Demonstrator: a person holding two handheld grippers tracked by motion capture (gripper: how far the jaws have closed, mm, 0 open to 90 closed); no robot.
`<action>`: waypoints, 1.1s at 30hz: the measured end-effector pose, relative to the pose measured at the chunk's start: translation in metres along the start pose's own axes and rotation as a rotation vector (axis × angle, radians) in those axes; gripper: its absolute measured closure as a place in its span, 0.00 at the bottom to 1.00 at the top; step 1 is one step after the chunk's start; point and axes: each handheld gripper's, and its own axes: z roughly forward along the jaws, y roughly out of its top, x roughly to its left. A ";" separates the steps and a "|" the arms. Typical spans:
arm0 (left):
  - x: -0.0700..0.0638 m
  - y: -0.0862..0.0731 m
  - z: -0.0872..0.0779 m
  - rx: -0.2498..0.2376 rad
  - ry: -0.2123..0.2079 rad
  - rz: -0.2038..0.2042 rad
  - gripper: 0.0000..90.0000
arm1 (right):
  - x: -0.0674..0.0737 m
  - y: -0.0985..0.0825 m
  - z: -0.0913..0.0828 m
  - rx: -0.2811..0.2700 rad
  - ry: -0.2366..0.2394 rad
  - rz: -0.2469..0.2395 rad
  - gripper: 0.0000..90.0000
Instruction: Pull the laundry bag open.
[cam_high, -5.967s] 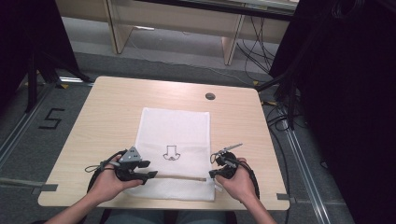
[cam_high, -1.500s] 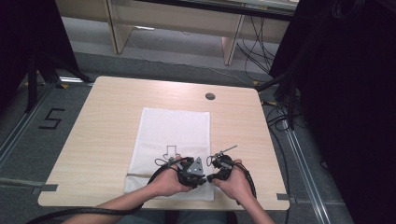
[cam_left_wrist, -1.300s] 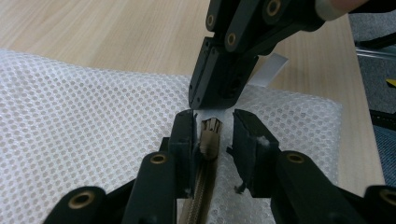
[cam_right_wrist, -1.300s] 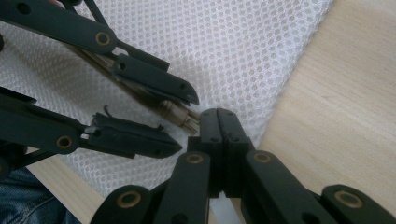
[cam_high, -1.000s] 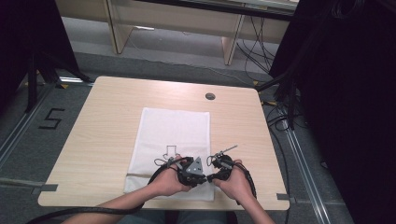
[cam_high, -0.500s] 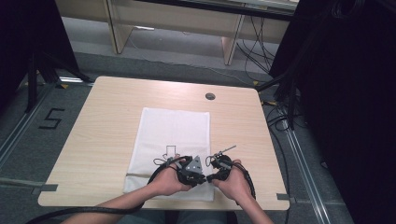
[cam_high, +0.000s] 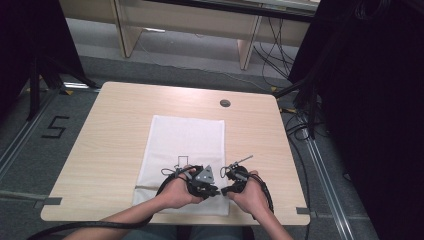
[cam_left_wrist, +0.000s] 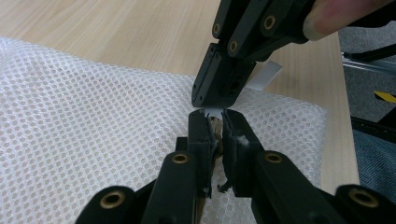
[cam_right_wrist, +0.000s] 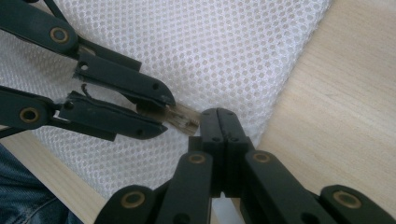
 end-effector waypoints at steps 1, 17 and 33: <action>0.000 0.000 0.000 -0.001 0.000 -0.001 0.91 | 0.000 0.000 0.000 0.003 0.000 -0.003 1.00; 0.001 -0.002 -0.008 -0.006 0.000 0.002 0.91 | 0.001 0.000 0.000 0.004 0.000 -0.011 1.00; 0.002 -0.003 -0.012 -0.006 -0.006 -0.006 0.91 | 0.000 0.000 0.000 0.000 0.003 -0.018 1.00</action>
